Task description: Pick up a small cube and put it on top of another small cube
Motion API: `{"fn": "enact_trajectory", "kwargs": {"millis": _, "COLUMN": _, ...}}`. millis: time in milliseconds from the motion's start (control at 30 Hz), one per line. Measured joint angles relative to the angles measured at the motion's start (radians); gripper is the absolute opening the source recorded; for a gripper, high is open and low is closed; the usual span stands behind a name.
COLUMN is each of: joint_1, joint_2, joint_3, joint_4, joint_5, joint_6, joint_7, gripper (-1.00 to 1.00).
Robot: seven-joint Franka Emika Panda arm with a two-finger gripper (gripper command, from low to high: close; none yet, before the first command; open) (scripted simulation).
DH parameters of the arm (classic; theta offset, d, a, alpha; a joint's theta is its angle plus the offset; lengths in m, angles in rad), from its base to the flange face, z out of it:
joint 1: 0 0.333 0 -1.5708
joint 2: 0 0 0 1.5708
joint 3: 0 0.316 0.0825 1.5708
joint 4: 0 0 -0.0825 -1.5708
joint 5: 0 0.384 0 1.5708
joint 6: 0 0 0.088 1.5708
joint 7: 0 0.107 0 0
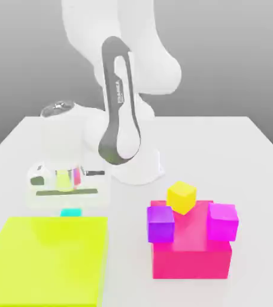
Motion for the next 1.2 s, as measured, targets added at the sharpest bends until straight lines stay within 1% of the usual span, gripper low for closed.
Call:
{"fn": "enact_trajectory", "kwargs": {"millis": 100, "joint_1": 0.054, "joint_2": -0.048, "joint_3": -0.08, "joint_4": -0.012, "joint_5": -0.097, "joint_6": -0.037, "joint_7": 0.071, "gripper": -1.0}}
{"fn": "enact_trajectory", "kwargs": {"millis": 200, "joint_1": 0.057, "joint_2": -0.098, "joint_3": -0.119, "joint_4": -0.025, "joint_5": -0.217, "joint_6": -0.073, "joint_7": 0.158, "gripper": -1.0}}
{"fn": "enact_trajectory", "kwargs": {"millis": 333, "joint_1": 0.025, "joint_2": -0.161, "joint_3": -0.119, "joint_4": -0.044, "joint_5": -0.34, "joint_6": -0.119, "joint_7": 0.25, "gripper": -1.0}}
{"fn": "enact_trajectory", "kwargs": {"millis": 433, "joint_1": -0.002, "joint_2": -0.206, "joint_3": -0.102, "joint_4": -0.06, "joint_5": -0.399, "joint_6": -0.151, "joint_7": 0.297, "gripper": -1.0}}
{"fn": "enact_trajectory", "kwargs": {"millis": 500, "joint_1": -0.017, "joint_2": -0.229, "joint_3": -0.1, "joint_4": -0.04, "joint_5": -0.433, "joint_6": -0.17, "joint_7": 0.317, "gripper": -1.0}}
{"fn": "enact_trajectory", "kwargs": {"millis": 633, "joint_1": 0.067, "joint_2": -0.298, "joint_3": -0.021, "joint_4": 0.044, "joint_5": -0.41, "joint_6": -0.308, "joint_7": 0.366, "gripper": -1.0}}
{"fn": "enact_trajectory", "kwargs": {"millis": 900, "joint_1": 0.289, "joint_2": -0.458, "joint_3": 0.182, "joint_4": 0.22, "joint_5": -0.32, "joint_6": -0.64, "joint_7": 0.471, "gripper": -1.0}}
{"fn": "enact_trajectory", "kwargs": {"millis": 933, "joint_1": 0.315, "joint_2": -0.471, "joint_3": 0.203, "joint_4": 0.223, "joint_5": -0.304, "joint_6": -0.67, "joint_7": 0.48, "gripper": -1.0}}
{"fn": "enact_trajectory", "kwargs": {"millis": 1000, "joint_1": 0.34, "joint_2": -0.447, "joint_3": 0.226, "joint_4": 0.206, "joint_5": -0.286, "joint_6": -0.652, "joint_7": 0.488, "gripper": -1.0}}
{"fn": "enact_trajectory", "kwargs": {"millis": 1100, "joint_1": 0.342, "joint_2": -0.357, "joint_3": 0.239, "joint_4": 0.178, "joint_5": -0.289, "joint_6": -0.542, "joint_7": 0.497, "gripper": -1.0}}
{"fn": "enact_trajectory", "kwargs": {"millis": 1133, "joint_1": 0.341, "joint_2": -0.327, "joint_3": 0.24, "joint_4": 0.17, "joint_5": -0.293, "joint_6": -0.504, "joint_7": 0.5, "gripper": 1.0}}
{"fn": "enact_trajectory", "kwargs": {"millis": 1200, "joint_1": 0.341, "joint_2": -0.327, "joint_3": 0.24, "joint_4": 0.17, "joint_5": -0.293, "joint_6": -0.504, "joint_7": 0.5, "gripper": 1.0}}
